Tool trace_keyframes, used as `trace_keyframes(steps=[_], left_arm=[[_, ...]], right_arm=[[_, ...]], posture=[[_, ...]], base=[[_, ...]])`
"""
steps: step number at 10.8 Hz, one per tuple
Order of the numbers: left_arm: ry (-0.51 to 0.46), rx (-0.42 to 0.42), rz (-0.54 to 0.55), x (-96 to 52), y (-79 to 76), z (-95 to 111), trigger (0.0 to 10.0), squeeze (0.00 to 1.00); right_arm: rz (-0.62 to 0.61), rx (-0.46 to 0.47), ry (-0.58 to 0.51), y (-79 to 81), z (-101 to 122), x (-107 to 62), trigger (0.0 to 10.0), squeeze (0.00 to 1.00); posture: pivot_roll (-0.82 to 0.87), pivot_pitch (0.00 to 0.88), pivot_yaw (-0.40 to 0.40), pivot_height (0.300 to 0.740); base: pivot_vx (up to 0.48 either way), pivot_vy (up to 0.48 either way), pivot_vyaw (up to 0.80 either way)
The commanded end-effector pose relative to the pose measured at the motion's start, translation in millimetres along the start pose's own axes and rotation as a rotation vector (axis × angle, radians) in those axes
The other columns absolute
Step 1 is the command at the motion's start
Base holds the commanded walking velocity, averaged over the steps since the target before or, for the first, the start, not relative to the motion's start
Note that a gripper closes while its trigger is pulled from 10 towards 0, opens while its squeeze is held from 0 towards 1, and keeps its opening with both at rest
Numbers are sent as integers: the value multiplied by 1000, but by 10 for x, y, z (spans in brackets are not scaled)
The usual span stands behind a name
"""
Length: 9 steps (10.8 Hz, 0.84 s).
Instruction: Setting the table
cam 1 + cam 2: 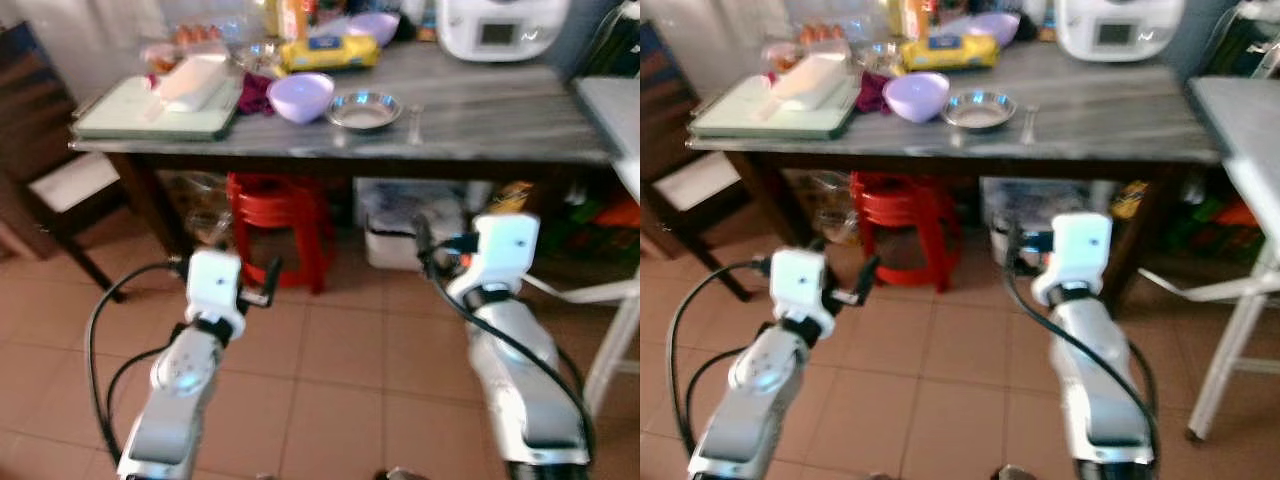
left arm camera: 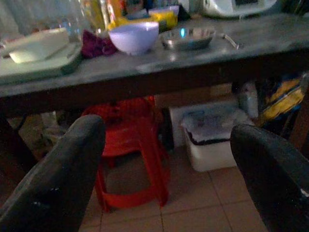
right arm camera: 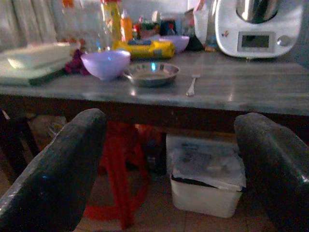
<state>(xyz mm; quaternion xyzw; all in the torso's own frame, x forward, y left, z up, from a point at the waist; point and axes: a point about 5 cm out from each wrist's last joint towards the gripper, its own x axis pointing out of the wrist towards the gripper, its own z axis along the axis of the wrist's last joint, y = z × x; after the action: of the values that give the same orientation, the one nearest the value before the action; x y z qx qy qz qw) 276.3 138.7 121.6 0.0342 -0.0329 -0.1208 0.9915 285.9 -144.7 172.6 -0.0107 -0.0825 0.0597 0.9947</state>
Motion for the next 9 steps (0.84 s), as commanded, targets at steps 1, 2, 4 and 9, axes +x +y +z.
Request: trace_keyframes(steps=[1,2,4,9], left_arm=[[-20,-12,-8,7,7,48,10000,0],[-26,-8,-13,12,4,59,10000,0],[-31,-1,-40,10,-13,65,10000,0],[-34,-2,-48,7,-27,70,10000,0]], right_arm=[[16,-9,-15,24,45,18,10000,0],[16,-9,-15,21,45,17,10000,0],[17,-11,-20,25,54,18,10000,0],[15,0,-16,30,52,19,10000,0]], posture=[[-23,121,83,740],[-24,122,82,740],[-24,119,81,740],[-23,122,81,740]], base=[[0,0,0],[0,0,0],[0,0,0],[0,-169,0]])
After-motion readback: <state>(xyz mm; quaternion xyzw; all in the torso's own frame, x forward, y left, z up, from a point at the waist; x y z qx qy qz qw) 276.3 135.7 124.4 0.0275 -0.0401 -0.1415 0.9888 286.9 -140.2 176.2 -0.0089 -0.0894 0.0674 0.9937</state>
